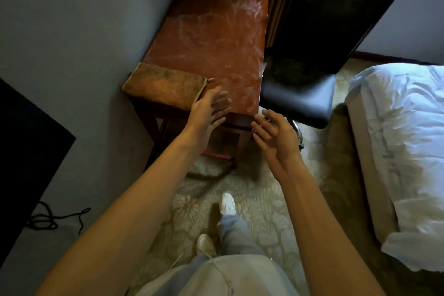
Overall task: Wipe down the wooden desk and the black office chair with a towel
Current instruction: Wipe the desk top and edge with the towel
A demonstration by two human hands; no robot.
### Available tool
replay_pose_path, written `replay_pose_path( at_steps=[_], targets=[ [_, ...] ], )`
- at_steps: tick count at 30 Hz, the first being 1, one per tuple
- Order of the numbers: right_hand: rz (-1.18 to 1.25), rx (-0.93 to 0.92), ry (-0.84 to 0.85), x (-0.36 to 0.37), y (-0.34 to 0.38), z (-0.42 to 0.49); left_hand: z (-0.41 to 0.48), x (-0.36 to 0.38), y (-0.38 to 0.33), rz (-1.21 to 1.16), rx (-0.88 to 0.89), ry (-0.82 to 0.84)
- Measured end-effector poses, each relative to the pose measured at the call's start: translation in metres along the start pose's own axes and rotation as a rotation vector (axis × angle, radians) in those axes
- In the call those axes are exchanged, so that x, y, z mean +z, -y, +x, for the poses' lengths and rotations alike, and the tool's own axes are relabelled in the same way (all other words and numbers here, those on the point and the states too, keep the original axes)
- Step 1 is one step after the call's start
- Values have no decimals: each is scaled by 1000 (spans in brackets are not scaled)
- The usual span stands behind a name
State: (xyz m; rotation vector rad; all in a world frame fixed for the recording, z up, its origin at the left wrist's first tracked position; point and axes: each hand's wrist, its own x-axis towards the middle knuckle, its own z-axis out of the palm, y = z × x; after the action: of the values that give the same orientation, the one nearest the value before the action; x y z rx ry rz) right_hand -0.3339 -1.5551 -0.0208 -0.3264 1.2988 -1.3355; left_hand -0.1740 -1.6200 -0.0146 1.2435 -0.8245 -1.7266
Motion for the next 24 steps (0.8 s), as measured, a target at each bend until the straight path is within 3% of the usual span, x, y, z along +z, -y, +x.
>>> replay_pose_path(
  at_steps=[24],
  targets=[
    [-75,172,241,216,64,272,239,-81,-118,-45,-18,-293]
  ],
)
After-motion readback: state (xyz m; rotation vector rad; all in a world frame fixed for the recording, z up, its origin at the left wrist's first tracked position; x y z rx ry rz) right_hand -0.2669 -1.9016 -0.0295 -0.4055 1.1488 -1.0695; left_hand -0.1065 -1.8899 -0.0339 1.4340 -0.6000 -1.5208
